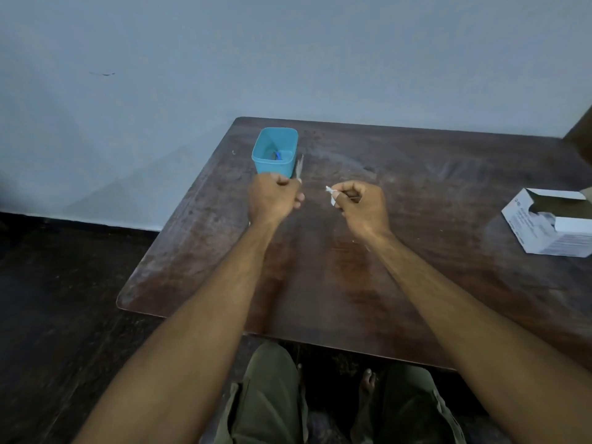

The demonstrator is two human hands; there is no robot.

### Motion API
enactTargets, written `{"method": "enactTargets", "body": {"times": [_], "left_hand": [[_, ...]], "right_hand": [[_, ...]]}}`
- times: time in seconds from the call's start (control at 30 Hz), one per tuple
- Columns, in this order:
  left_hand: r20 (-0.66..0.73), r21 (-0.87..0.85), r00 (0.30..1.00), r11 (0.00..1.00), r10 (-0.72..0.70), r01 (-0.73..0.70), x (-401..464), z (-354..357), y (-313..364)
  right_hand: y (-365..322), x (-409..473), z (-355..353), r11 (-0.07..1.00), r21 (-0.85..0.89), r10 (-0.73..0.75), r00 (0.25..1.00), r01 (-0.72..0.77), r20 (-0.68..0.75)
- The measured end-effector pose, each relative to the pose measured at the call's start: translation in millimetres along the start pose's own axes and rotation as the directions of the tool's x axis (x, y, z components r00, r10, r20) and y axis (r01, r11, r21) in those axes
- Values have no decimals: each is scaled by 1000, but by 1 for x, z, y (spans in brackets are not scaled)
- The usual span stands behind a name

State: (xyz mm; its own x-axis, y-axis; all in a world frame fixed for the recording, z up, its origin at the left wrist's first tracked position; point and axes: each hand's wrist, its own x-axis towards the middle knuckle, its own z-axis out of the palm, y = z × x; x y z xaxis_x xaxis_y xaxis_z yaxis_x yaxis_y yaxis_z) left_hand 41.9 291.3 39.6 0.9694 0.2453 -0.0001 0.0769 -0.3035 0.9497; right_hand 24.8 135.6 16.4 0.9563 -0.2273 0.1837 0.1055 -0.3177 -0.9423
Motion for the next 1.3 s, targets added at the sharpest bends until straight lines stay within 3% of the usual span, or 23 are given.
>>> {"method": "enactTargets", "body": {"times": [0.17,0.3,0.43,0.73,0.9,1.3], "left_hand": [[-83,296,990,951,116,-86,59,-20,27],[-68,542,969,824,237,-163,95,-27,35],[-9,700,971,694,241,-166,121,-23,30],[126,883,973,426,195,-199,152,-3,11],[98,946,972,284,213,-158,158,3,7],[109,962,981,232,163,-145,158,7,14]], "right_hand": [[10,10,0,1000,22,7,1000,-7,11],[15,21,-1,999,42,20,1000,-21,22],[19,34,-3,998,54,23,1000,-24,18],[36,51,-2,1000,27,9,1000,-9,14],[44,56,3,1000,15,13,1000,-13,24],[49,56,5,999,18,34,999,-34,8]]}}
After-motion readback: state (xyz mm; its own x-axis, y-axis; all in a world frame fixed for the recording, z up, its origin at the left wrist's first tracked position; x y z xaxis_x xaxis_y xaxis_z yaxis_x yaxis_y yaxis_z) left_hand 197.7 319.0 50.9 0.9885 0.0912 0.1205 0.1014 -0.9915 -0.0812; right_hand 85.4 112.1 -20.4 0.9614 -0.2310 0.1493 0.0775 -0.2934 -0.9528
